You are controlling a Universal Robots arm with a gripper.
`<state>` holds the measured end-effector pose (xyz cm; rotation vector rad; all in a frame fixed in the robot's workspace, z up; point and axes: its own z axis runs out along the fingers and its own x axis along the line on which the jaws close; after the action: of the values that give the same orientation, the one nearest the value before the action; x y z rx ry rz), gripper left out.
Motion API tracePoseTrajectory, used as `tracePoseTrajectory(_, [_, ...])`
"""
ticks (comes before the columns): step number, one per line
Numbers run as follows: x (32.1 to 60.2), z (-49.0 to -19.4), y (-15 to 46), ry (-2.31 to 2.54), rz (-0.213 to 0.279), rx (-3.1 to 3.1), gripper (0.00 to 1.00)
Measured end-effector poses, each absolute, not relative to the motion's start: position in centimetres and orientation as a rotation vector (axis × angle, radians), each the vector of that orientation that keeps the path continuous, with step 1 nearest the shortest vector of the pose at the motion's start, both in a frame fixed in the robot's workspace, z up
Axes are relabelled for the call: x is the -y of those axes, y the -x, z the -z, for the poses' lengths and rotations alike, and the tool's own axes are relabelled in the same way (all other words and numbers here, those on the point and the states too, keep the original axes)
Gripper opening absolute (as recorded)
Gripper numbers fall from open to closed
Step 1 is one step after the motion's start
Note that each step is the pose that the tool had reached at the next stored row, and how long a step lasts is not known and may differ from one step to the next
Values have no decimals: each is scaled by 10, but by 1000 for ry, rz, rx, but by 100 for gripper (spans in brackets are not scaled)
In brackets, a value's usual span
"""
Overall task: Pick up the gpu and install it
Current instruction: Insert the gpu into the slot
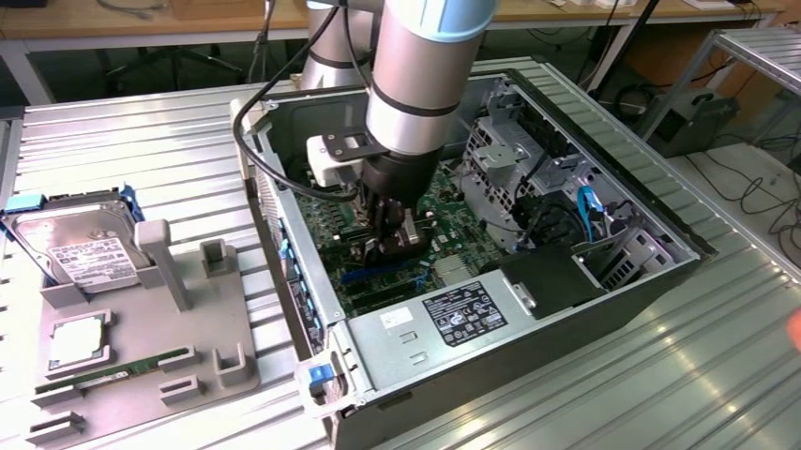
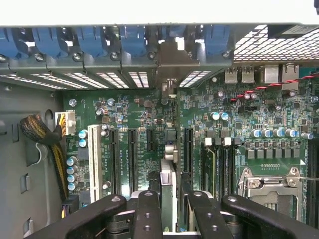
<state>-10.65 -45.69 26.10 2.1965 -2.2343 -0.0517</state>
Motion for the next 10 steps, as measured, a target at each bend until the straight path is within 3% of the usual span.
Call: tracePoseTrajectory(10, [457,-256,106,-2197,52,2234,26])
